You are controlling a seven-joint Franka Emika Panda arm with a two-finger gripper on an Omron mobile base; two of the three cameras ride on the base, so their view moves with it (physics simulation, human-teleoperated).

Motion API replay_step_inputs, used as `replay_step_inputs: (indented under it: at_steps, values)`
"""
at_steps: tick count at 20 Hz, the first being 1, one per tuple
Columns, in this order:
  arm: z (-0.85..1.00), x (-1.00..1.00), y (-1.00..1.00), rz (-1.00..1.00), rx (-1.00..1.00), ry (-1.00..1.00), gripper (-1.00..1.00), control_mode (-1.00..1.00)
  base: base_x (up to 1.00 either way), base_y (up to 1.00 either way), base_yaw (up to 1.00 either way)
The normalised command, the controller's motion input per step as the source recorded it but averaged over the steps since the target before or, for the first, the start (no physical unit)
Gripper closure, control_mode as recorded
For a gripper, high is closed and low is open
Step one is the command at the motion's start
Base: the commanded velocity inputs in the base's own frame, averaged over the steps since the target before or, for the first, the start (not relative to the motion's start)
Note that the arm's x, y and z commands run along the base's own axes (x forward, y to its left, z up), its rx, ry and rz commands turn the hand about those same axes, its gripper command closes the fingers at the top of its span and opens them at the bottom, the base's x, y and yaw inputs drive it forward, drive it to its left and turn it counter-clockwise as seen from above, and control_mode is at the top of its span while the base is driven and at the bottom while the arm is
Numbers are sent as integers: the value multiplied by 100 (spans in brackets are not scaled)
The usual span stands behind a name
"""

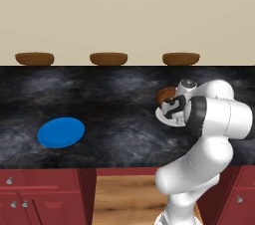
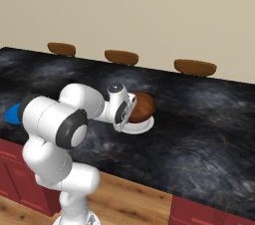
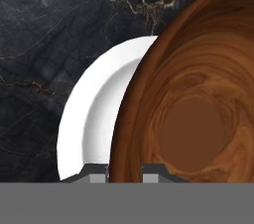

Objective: Move the bowls from the cabinet to the plates on the dining table.

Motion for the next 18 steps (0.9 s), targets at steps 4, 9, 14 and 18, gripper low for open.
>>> replay_step_inputs:
  at_steps: [4,9,14,18]
  values:
    - [0,-30,-1,0,0,0,100,-100,0,0,0]
    - [-1,-21,-1,0,0,0,100,-100,0,0,0]
    - [-2,-13,0,0,-1,0,-100,-100,0,0,0]
    - [6,-13,0,0,0,-6,-100,-100,0,0,0]
